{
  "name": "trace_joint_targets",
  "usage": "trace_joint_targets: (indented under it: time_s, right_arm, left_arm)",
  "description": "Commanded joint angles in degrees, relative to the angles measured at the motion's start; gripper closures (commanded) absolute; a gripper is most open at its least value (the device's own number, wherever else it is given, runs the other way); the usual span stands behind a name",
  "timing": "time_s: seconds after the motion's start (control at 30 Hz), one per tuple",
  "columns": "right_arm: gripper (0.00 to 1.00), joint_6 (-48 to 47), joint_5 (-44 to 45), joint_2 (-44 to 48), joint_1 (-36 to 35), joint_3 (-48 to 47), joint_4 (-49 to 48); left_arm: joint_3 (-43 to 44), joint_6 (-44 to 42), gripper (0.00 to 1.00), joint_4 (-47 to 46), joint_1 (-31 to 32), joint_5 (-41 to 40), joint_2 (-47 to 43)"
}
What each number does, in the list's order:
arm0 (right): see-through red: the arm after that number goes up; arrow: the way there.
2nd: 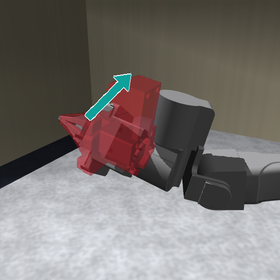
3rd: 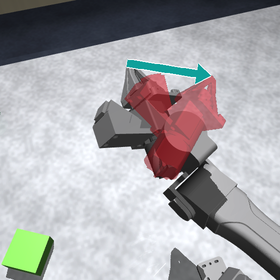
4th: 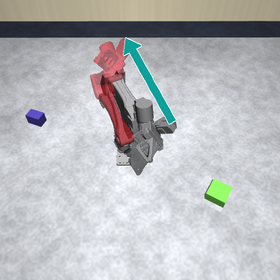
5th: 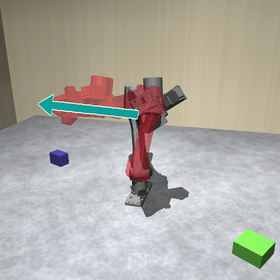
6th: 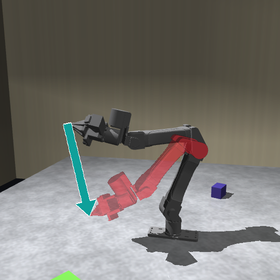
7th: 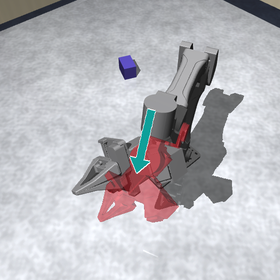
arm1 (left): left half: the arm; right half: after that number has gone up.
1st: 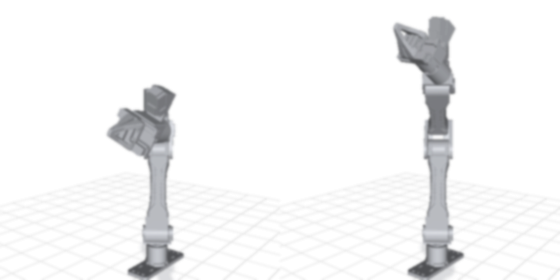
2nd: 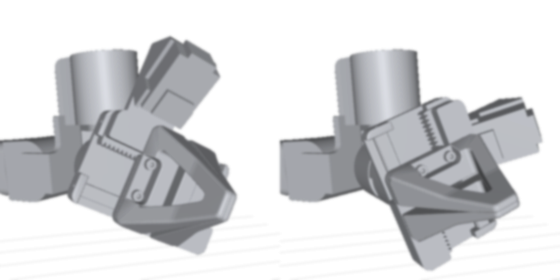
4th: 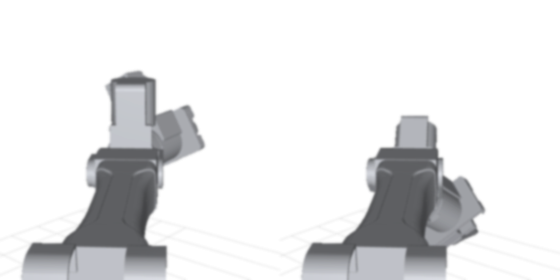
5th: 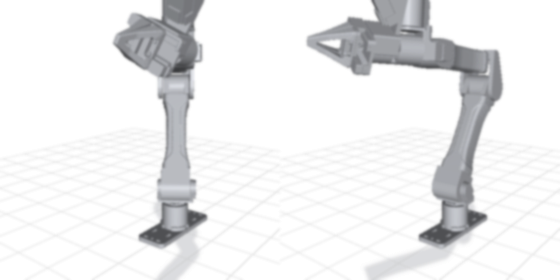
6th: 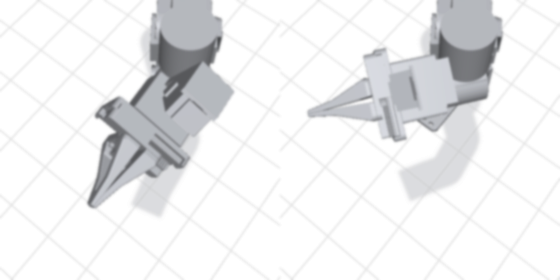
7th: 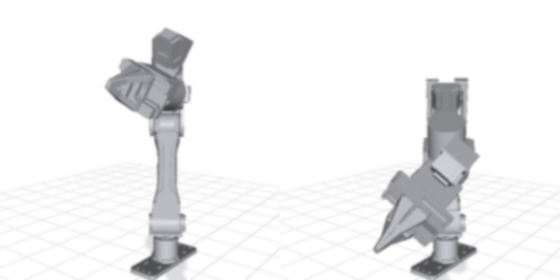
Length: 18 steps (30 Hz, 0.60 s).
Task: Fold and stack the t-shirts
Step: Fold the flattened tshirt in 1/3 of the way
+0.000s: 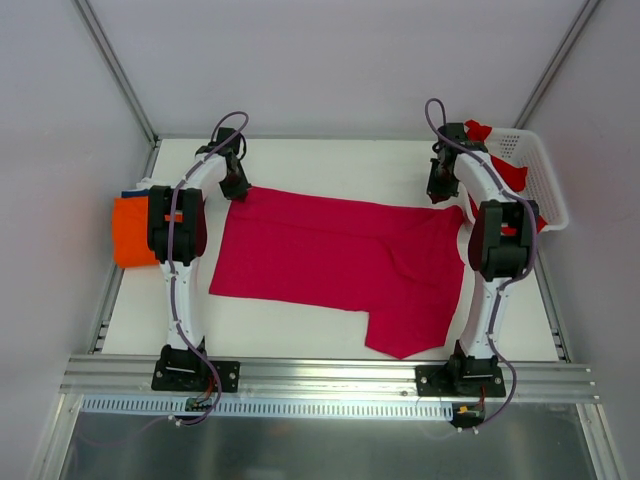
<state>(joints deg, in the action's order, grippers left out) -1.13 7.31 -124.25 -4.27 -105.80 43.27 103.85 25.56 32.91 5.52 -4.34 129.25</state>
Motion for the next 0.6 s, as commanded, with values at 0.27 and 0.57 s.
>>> trace_joint_targets:
  time_s: [0.27,0.57]
  right_arm:
    - [0.99,0.9,-2.6,7.5,-0.8,13.9,-4.6]
    - [0.99,3.1,-4.7,0.2,-2.0,10.8,-4.5]
  left_arm:
    - [-0.1,-0.1,1.00,1.7,-0.8,0.3,1.3]
    - [-0.2,-0.3,1.00,1.7,-0.8,1.2,0.9]
